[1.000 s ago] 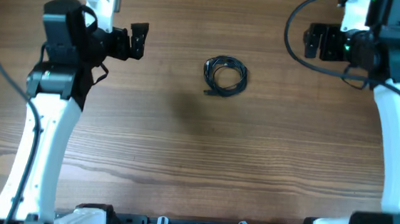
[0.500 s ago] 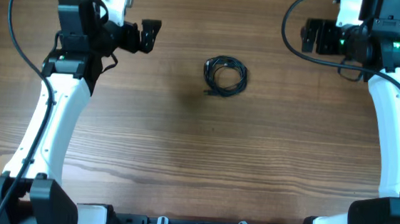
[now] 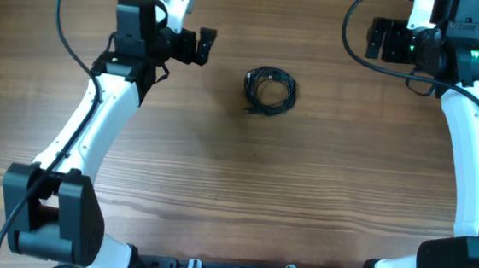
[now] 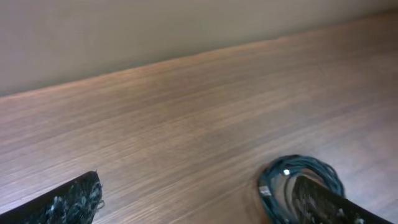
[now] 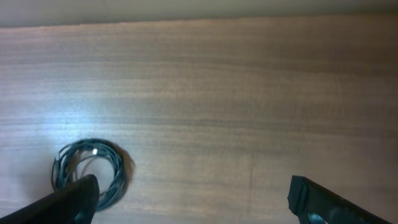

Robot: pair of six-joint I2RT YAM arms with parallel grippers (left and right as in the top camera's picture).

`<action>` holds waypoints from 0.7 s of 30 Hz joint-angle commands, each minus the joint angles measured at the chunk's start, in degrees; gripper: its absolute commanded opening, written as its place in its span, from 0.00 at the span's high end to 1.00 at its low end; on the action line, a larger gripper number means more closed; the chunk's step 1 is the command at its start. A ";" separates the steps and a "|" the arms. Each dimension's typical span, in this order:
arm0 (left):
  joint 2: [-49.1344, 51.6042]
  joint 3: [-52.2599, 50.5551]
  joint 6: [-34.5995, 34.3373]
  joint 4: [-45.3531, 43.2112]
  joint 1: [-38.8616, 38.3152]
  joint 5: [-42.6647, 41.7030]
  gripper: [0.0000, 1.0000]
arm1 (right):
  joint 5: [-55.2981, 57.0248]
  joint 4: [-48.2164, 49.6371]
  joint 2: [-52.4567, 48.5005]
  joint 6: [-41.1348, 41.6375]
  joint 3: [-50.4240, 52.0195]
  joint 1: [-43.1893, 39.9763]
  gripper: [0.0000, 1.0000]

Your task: Untangle cables

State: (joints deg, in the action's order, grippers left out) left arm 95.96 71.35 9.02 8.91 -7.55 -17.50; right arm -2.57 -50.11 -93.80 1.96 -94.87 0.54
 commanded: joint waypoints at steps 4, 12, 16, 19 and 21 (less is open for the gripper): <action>1.55 0.61 1.11 2.75 -3.28 -5.05 0.00 | 5.38 -1.66 -0.72 12.24 1.84 -0.07 0.00; 8.09 0.61 1.81 1.18 -4.81 -5.62 0.00 | 3.30 -1.25 -5.86 9.46 2.01 0.26 0.00; 10.12 0.61 2.82 0.72 -6.19 -5.62 0.00 | -1.29 1.95 -8.57 6.56 2.01 0.85 0.00; 11.67 0.61 2.80 -0.70 -7.15 -5.64 0.00 | -6.21 4.37 -9.86 3.10 2.01 0.94 0.00; 12.66 0.61 2.80 -1.44 -7.80 -5.64 0.00 | -6.58 5.57 -10.99 1.64 2.01 0.94 0.00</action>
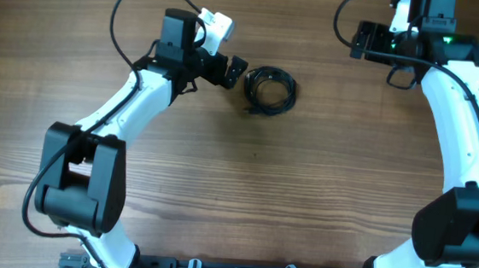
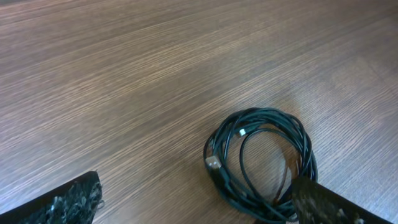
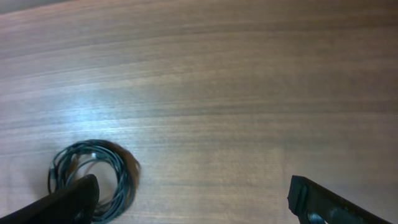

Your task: Untangle cables

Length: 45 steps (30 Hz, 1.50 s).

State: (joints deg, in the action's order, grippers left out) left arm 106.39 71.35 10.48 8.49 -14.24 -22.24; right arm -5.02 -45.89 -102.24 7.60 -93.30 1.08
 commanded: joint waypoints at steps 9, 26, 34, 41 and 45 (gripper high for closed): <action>8.00 0.61 1.29 -2.95 -4.20 -0.90 0.00 | -9.29 1.66 -5.90 -7.54 0.44 0.42 0.00; 14.49 0.61 1.11 -5.88 -6.38 -0.90 0.05 | -9.51 1.92 -5.90 -5.90 0.44 0.39 0.00; 14.49 0.61 1.11 -7.87 -10.73 -0.87 0.57 | -9.51 1.90 -5.90 -5.90 0.44 0.39 0.00; 14.49 0.61 1.11 -7.87 -10.73 -0.85 0.71 | -9.49 1.49 -5.90 -5.88 0.44 0.39 0.00; 14.49 0.61 1.09 -7.85 -10.73 -0.63 0.82 | -9.49 1.27 -5.90 -5.88 0.44 0.39 0.00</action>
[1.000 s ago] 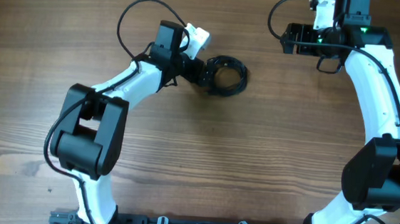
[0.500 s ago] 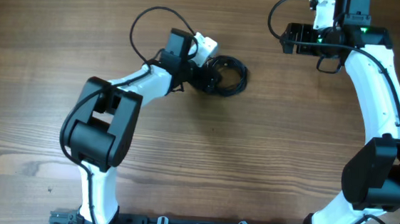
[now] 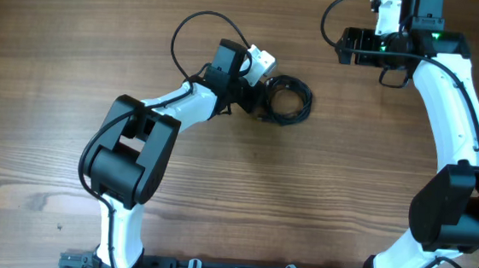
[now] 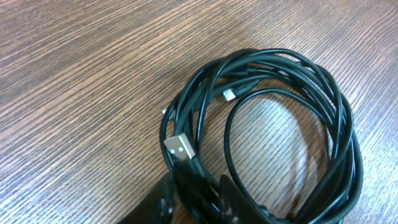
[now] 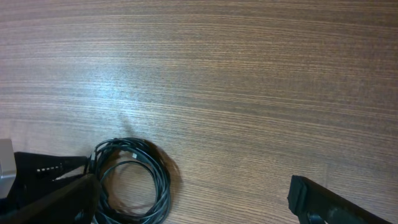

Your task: Untangle cables

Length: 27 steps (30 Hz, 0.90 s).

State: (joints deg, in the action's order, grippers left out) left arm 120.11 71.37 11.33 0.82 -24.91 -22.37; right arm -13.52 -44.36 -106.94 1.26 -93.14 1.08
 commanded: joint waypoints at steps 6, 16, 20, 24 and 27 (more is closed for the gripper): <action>0.76 0.59 0.22 -0.24 0.07 2.93 0.92 | -0.98 -1.25 -1.20 1.79 0.28 0.39 0.00; 0.76 0.59 -0.15 -0.26 0.04 1.16 0.52 | -0.98 -1.33 -1.20 1.92 0.28 0.39 0.00; 1.07 0.59 -0.17 -0.61 -0.04 0.24 0.83 | -1.01 -1.53 -1.20 1.97 0.28 0.39 0.00; 1.66 0.59 -1.51 -2.86 -0.07 -2.25 0.75 | -0.98 -2.23 -1.20 1.95 0.28 0.39 0.00; 1.77 0.59 -1.46 -3.06 -0.07 -2.25 0.55 | -1.01 -2.23 -1.20 1.92 0.28 0.39 0.00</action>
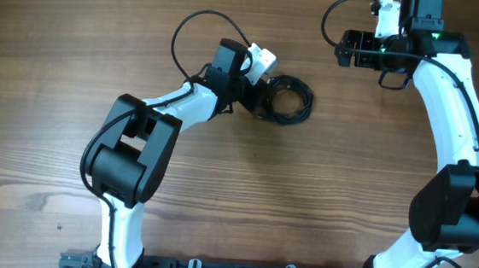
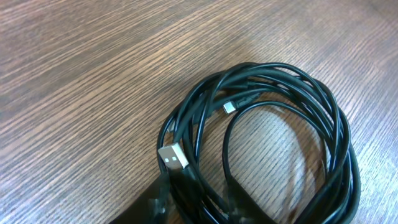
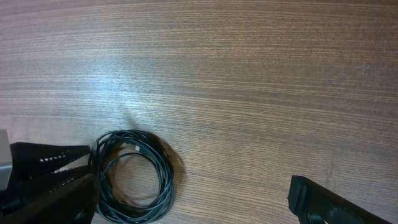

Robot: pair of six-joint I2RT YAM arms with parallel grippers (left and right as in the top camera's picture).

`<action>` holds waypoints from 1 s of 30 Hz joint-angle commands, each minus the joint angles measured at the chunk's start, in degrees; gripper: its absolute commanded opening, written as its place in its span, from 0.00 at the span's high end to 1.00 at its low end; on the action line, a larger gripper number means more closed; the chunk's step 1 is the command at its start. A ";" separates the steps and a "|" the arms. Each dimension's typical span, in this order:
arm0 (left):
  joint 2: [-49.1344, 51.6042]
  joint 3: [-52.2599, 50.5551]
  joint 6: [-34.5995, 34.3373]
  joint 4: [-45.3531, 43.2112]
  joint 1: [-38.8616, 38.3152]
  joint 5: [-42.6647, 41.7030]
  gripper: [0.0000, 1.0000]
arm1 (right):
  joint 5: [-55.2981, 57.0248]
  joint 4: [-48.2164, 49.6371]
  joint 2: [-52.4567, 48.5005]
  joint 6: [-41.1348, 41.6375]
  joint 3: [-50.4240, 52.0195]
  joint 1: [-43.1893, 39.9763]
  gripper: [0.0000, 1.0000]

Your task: Untangle cables

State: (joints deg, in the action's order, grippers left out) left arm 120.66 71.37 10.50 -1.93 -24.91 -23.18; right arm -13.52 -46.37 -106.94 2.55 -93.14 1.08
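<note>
A black cable coil [image 1: 291,100] lies on the wooden table [image 1: 235,194], back of centre. In the left wrist view the coil [image 2: 280,137] shows a USB plug [image 2: 171,156] and a small connector [image 2: 229,109] among the loops. My left gripper [image 1: 256,95] is at the coil's left edge, and it [image 2: 199,208] is shut on several strands just below the USB plug. My right gripper [image 1: 347,48] hovers at the back right, clear of the coil. It [image 3: 193,186] is open and holds nothing, with the coil [image 3: 134,175] low on its left.
The left arm stretches from the front left across the table to the coil, its own black lead [image 1: 192,23] looping behind it. The right arm reaches along the right side. The left gripper's fingers [image 3: 43,163] show in the right wrist view.
Almost nothing moved. My left gripper stays shut on the strands at the coil's left edge; the coil sits slightly lower and blurrier in its view. The right gripper holds its place, open.
Both grippers started open at the back corners, far from the coil. My left gripper then stood open just left of the coil while the right edged inward. Later the left was shut on the coil's left strands, the coil slightly right of its first place; it still grips.
</note>
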 commanded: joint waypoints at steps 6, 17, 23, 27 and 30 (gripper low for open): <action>1.68 0.59 -0.66 -0.59 0.00 -1.46 0.82 | -1.01 -0.22 -1.20 0.66 0.28 0.39 0.00; 4.87 0.59 -0.85 -0.52 -0.07 -2.36 0.64 | -1.05 -0.85 -1.18 0.66 0.28 0.39 0.00; 4.87 0.59 -0.87 -0.90 -0.20 -2.86 0.56 | -1.05 -0.85 -1.18 0.68 0.28 0.39 0.00; 4.87 0.59 -2.03 -0.92 -0.90 -3.43 0.75 | -1.07 -0.83 -1.18 0.68 0.28 0.39 0.00; 4.87 0.59 -2.19 -1.18 -1.49 -3.41 0.92 | -1.07 -0.83 -1.18 0.68 0.28 0.39 0.00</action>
State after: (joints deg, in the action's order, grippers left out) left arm 123.76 72.01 8.38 -3.42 -25.36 -25.85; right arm -13.52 -47.18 -106.94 2.74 -93.14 1.08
